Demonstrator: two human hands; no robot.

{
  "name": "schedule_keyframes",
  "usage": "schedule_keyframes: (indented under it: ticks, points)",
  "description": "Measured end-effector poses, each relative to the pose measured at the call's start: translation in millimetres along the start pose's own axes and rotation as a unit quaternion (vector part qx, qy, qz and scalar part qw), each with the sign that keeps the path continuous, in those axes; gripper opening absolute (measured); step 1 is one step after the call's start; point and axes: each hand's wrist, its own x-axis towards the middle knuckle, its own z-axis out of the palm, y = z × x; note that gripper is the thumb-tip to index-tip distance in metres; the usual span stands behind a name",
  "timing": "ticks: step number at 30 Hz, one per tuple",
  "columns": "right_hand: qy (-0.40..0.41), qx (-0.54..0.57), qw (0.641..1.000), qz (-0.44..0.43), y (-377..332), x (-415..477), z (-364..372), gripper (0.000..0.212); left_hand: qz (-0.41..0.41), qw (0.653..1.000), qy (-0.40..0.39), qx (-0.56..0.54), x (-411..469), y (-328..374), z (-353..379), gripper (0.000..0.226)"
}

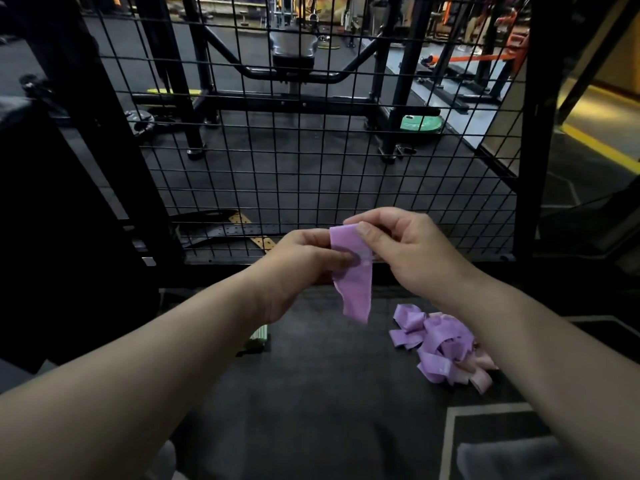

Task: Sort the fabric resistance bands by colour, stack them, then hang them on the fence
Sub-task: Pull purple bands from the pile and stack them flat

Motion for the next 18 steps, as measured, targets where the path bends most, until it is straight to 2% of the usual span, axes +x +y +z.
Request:
schedule_keyframes:
  ticks: [3, 8, 10, 13, 15, 18]
  points:
    - [0.023, 0.032, 0.999, 0.016, -3.2, 0.4, 0.7, 0.015, 0.018, 1.0, 0.001, 0.011, -0.7, -2.1, 1.7, 0.014]
    - [0.011, 0.037, 0.998, 0.053, -1.9, -0.5, -0.5, 0.01, 0.021, 1.0, -0.008, 0.013, -0.4, -2.3, 2.2, 0.016]
    - [0.032, 0.043, 0.997, 0.057, -2.1, -0.3, 0.2, 0.007, 0.01, 1.0, -0.011, 0.012, -0.1, -2.5, 2.9, 0.014]
    - [0.076, 0.144, 0.983, 0.089, -5.7, 2.5, -3.0, 0.005, -0.023, 0.999, -0.03, 0.009, -1.8, -2.2, 3.4, 0.012]
    - [0.1, 0.189, 0.971, 0.108, -6.8, 4.5, -7.3, 0.004, -0.041, 0.998, -0.052, 0.021, -3.3, -2.3, 3.5, 0.017]
    - [0.133, 0.243, 0.953, 0.124, -6.0, 6.9, -13.9, 0.009, -0.068, 0.993, -0.085, 0.046, -6.7, -4.2, 1.2, 0.037]
